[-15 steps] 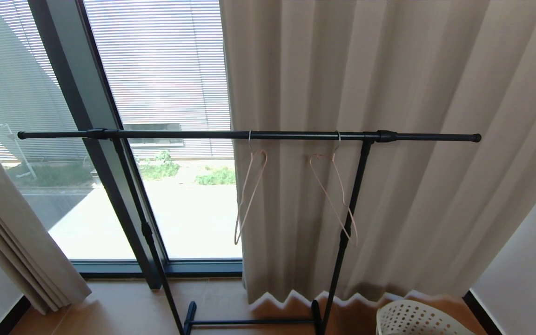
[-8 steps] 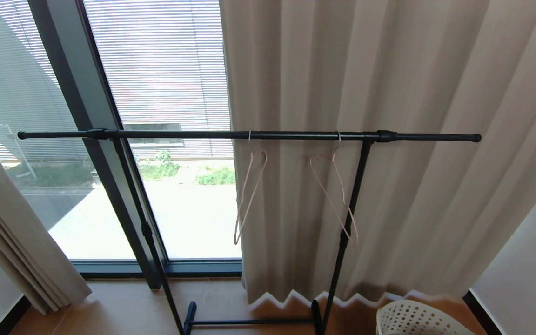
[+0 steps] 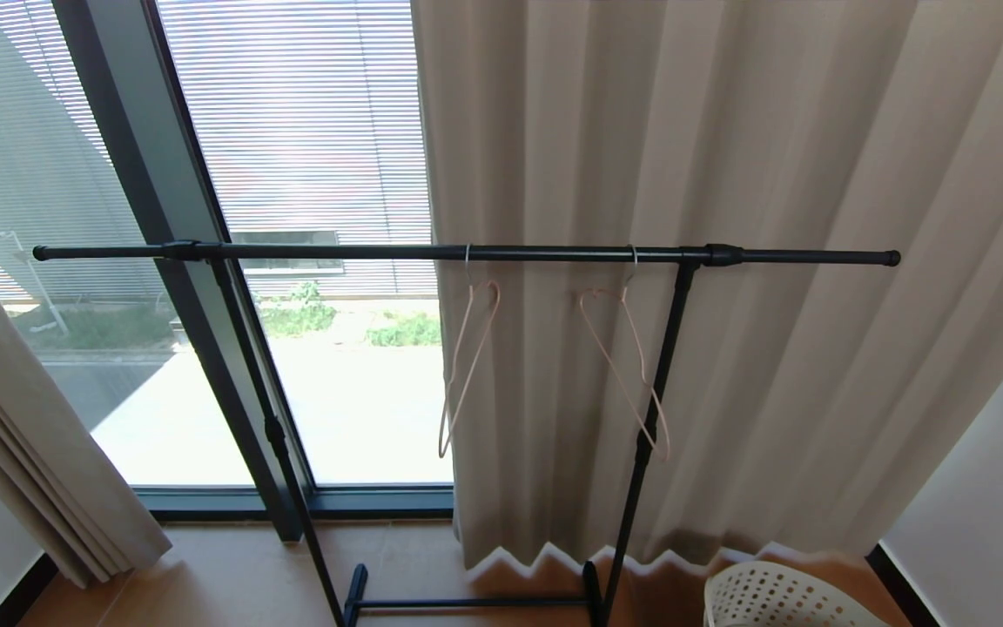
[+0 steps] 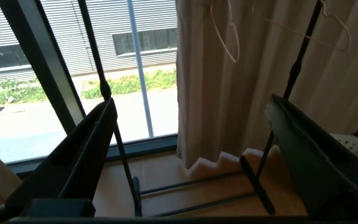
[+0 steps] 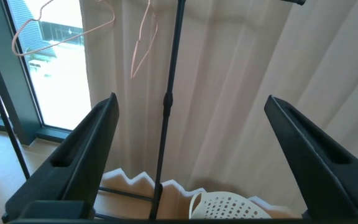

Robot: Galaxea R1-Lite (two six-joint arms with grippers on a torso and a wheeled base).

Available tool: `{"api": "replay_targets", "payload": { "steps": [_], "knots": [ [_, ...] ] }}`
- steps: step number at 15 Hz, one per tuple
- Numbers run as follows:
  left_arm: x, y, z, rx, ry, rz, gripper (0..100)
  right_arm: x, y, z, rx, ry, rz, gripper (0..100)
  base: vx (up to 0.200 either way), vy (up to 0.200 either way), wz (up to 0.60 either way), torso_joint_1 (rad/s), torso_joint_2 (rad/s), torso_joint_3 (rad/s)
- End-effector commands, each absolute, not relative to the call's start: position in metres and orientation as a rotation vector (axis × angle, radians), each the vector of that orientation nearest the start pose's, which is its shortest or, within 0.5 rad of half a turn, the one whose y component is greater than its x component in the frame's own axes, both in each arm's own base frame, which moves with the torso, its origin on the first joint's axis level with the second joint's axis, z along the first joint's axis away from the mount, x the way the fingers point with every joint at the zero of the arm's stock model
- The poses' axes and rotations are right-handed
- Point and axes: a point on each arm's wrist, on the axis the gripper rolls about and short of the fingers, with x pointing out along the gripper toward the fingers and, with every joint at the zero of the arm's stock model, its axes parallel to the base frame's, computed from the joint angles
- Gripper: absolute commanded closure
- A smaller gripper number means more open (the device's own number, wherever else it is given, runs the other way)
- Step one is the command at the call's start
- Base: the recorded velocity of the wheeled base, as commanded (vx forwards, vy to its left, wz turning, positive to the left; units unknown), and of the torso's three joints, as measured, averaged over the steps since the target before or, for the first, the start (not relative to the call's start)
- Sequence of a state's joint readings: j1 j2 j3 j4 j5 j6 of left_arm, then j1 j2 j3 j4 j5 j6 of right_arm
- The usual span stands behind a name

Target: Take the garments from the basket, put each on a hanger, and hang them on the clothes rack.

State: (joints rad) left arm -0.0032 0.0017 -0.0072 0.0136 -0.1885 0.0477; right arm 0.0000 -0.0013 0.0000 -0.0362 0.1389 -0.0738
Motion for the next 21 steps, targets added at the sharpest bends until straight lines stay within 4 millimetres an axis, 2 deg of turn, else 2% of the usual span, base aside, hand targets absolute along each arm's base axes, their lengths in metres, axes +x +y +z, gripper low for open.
{"api": "replay_targets", "payload": {
  "steps": [1,18,21],
  "knots": [
    [-0.0237,-0.0041,0.0762,0.047,0.003,-0.192,0,-0.0231,0.0031,0.0792,-0.076,-0.042,0.138,0,0.0,0.0,0.0,0.0,0.0,0.0],
    [-0.0237,-0.0041,0.0761,0.036,0.006,-0.193,0,-0.0231,0.0031,0.0792,-0.071,-0.042,0.138,0,0.0,0.0,0.0,0.0,0.0,0.0],
    [-0.0237,-0.0041,0.0761,0.039,0.005,-0.193,0,-0.0231,0.0031,0.0792,-0.07,-0.041,0.138,0,0.0,0.0,0.0,-0.115,0.26,0.144]
  ]
}}
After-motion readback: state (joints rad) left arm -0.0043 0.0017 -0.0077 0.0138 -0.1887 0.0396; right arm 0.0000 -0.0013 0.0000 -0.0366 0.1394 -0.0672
